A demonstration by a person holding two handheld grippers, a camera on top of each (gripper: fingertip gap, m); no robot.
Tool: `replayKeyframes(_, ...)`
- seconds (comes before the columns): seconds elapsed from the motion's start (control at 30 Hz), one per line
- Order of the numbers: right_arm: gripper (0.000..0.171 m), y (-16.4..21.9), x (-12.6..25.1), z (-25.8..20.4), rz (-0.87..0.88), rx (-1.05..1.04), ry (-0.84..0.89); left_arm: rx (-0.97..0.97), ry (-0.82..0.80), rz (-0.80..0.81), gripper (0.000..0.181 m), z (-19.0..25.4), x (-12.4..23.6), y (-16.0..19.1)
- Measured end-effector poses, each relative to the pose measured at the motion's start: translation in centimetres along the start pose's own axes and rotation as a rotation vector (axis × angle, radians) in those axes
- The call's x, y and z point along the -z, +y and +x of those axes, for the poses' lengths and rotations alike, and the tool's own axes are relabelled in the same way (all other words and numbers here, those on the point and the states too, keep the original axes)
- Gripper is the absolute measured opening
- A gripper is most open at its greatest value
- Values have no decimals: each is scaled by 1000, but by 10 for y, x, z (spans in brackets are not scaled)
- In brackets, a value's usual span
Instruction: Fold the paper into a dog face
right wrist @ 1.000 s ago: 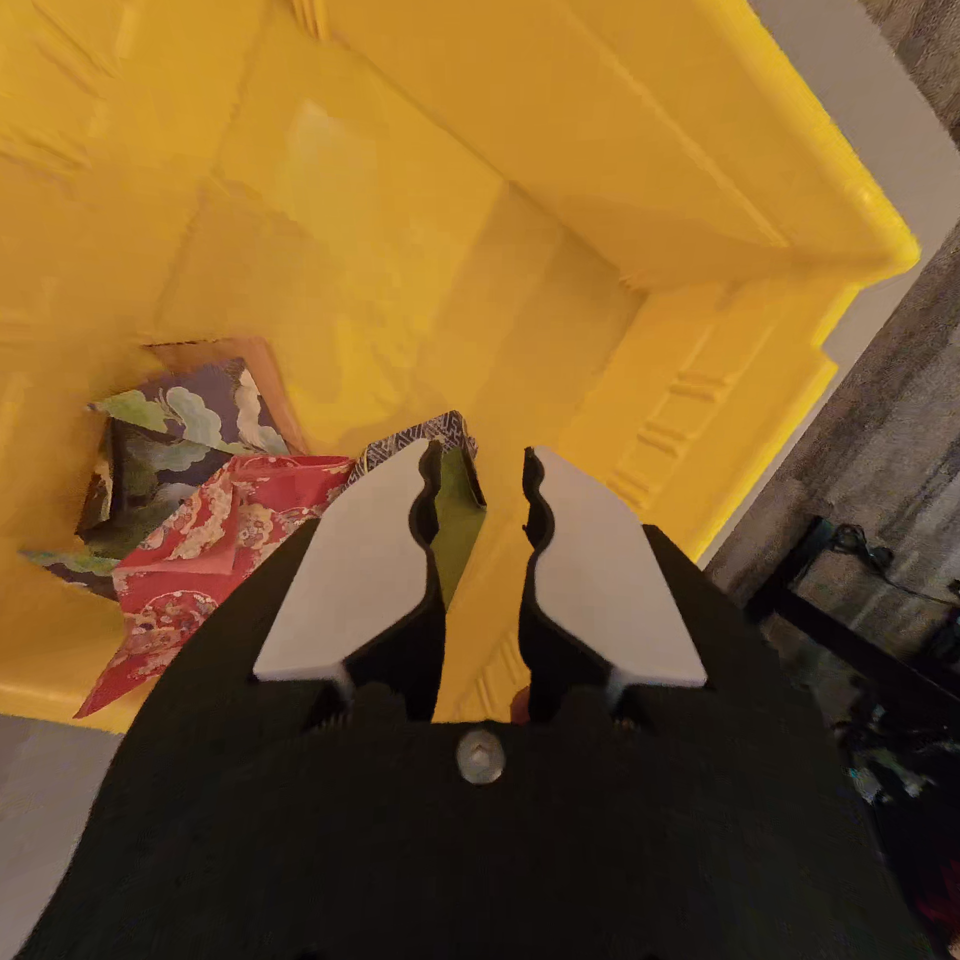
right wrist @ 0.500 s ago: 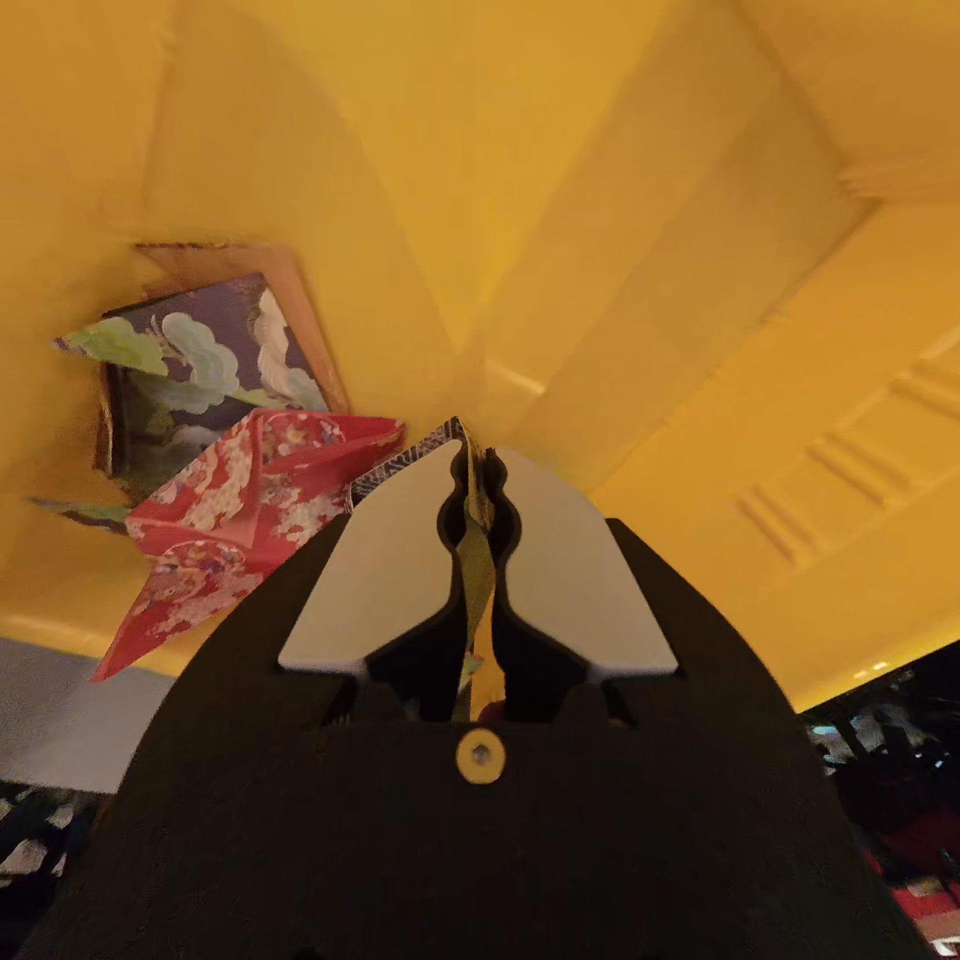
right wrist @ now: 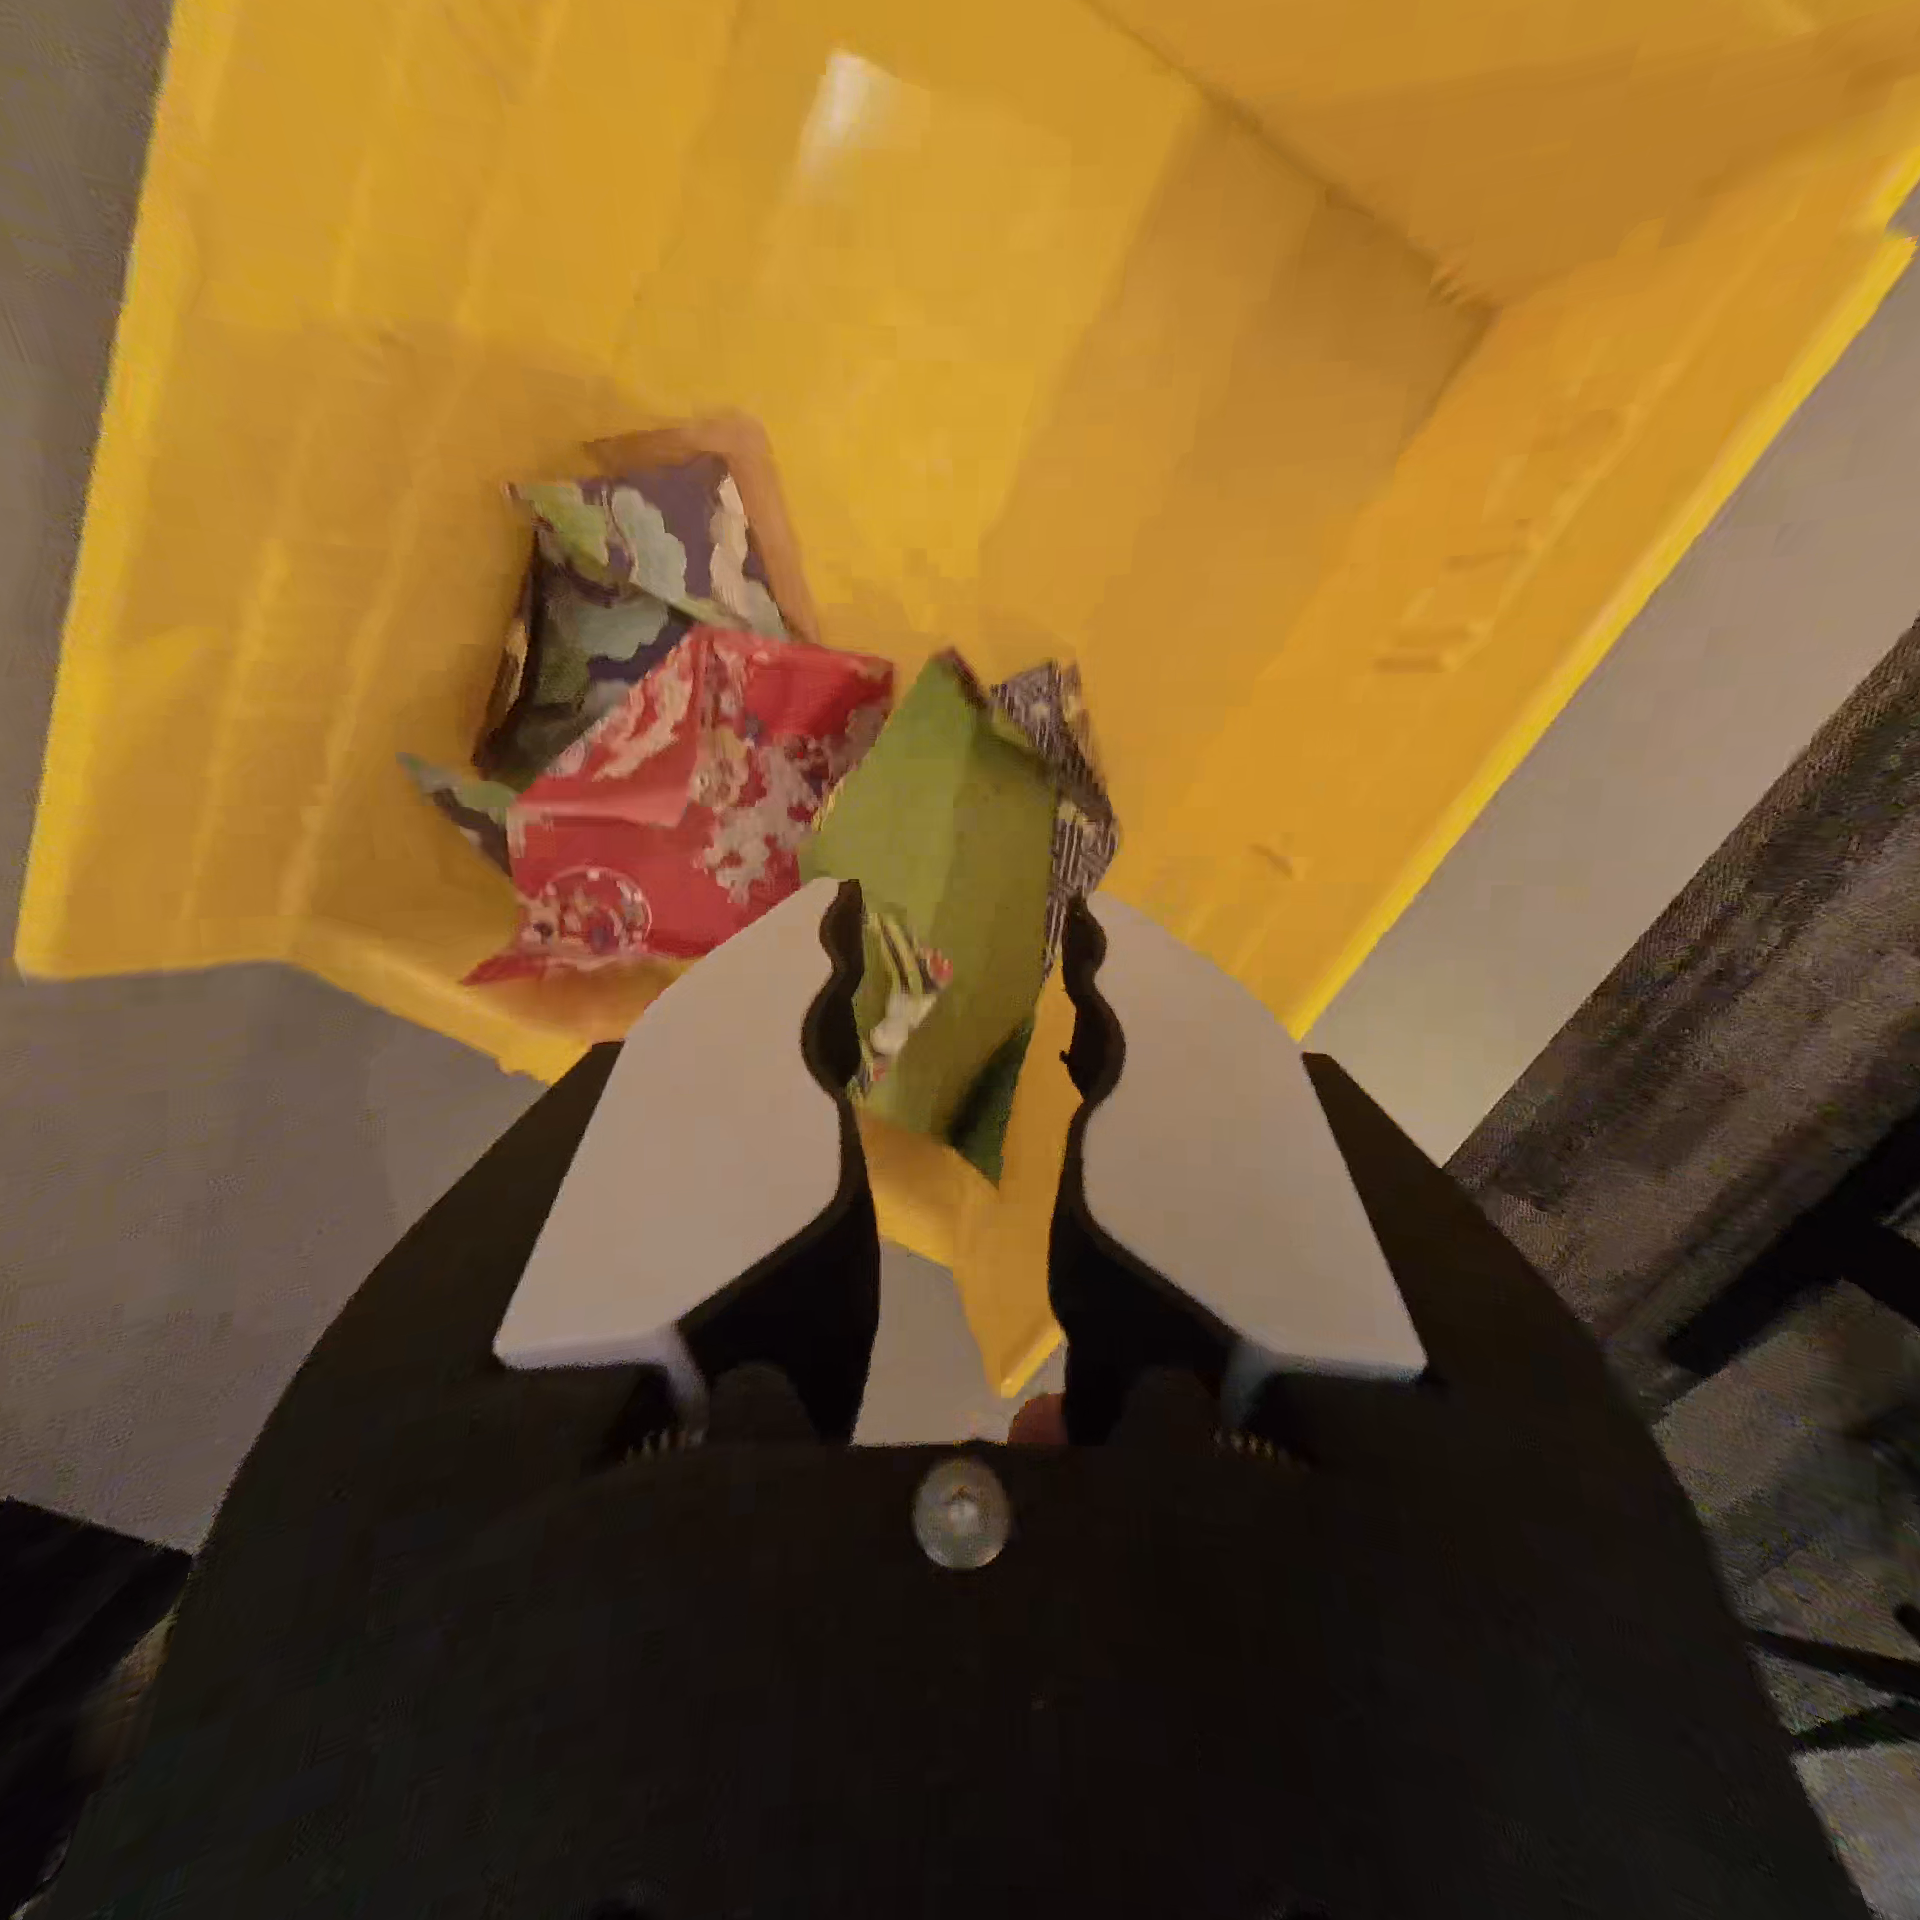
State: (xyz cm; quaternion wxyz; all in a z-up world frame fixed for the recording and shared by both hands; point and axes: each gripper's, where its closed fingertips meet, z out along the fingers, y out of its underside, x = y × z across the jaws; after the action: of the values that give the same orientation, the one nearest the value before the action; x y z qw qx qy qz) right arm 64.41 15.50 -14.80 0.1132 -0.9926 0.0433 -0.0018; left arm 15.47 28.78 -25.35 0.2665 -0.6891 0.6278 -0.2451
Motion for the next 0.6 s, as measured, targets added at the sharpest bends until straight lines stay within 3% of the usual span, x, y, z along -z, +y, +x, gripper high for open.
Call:
replayKeyframes(0.1,22,33,-5,-19,-71,31,-58,0,0,0,89,0,0,0)
replayKeyframes(0.2,23,52,-31,-29,-154,69,-62,0,0,0,89,0,0,0)
replayKeyframes(0.4,15,43,-70,-28,-149,37,11,1,-1,0,89,0,0,0)
replayKeyframes(0.6,10,29,-66,-44,-43,-43,-161,1,-1,0,89,0,0,0)
